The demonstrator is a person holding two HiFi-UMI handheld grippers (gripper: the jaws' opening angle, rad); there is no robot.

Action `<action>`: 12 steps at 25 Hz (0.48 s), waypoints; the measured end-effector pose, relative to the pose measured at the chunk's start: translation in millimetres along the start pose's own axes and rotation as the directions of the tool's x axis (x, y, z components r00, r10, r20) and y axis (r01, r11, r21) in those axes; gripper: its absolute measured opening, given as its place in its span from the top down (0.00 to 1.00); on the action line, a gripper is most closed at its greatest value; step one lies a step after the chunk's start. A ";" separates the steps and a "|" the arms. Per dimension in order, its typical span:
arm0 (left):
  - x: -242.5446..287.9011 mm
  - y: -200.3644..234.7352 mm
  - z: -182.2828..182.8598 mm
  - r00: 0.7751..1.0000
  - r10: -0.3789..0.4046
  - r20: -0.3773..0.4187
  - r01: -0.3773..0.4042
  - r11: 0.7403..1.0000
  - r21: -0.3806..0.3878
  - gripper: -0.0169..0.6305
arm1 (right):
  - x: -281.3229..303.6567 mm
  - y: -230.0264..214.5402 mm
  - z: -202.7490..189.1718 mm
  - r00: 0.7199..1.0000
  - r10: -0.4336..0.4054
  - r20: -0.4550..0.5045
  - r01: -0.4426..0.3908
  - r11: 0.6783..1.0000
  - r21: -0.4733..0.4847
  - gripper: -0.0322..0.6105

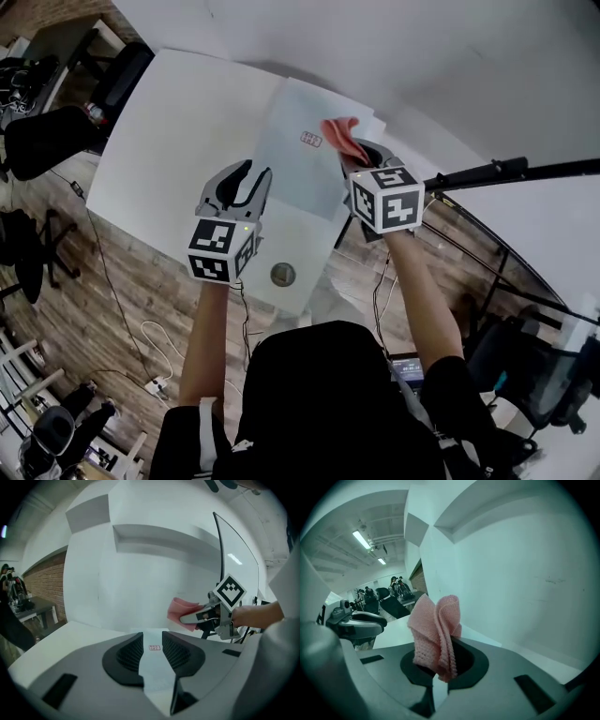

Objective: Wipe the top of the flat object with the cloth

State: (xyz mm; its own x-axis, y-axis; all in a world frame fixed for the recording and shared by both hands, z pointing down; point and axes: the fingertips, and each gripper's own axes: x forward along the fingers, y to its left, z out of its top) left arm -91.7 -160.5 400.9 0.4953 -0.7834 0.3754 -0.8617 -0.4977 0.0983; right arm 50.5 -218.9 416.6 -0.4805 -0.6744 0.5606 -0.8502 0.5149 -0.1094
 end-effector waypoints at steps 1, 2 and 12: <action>-8.3 -2.6 5.0 1.000 0.004 0.015 -0.004 1.000 -0.007 0.78 | -7.8 5.5 2.7 1.000 0.002 0.014 -0.002 1.000 0.003 0.88; -16.5 -5.3 10.4 1.000 0.007 0.030 -0.007 1.000 -0.011 0.81 | -15.5 10.9 5.4 1.000 0.002 0.028 -0.002 1.000 0.004 0.88; -110.0 -19.7 56.9 0.985 0.087 0.149 -0.091 0.995 0.026 0.94 | -94.9 74.9 28.4 0.986 0.027 0.165 -0.033 0.999 0.034 0.88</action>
State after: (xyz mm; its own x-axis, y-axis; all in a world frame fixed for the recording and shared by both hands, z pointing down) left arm -122.9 -85.7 305.2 0.4297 -0.8702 0.2410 -0.9003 -0.4335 0.0399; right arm 26.2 -131.3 331.9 -0.5325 -0.7380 0.4145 -0.8405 0.5190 -0.1557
